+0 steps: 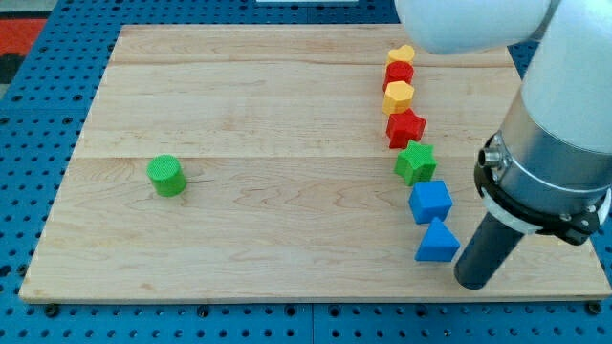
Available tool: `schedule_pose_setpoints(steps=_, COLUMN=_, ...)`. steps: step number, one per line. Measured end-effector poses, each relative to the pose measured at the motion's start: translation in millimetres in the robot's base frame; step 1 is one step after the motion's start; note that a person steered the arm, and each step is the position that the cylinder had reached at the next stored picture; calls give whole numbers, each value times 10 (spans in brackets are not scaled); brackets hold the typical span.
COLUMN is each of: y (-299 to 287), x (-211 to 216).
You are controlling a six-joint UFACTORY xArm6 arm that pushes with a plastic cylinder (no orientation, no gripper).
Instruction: Push the green circle above the heart
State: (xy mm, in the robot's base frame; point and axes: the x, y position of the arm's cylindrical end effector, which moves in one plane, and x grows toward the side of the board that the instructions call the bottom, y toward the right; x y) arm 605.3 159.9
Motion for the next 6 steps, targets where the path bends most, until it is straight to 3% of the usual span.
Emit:
schedule_pose_setpoints(steps=1, y=-514, x=116)
schedule_pose_setpoints(steps=2, y=-1491, x=-5)
schedule_pose_setpoints(steps=4, y=-1832, x=-980)
schedule_pose_setpoints(steps=6, y=-2962, x=-552)
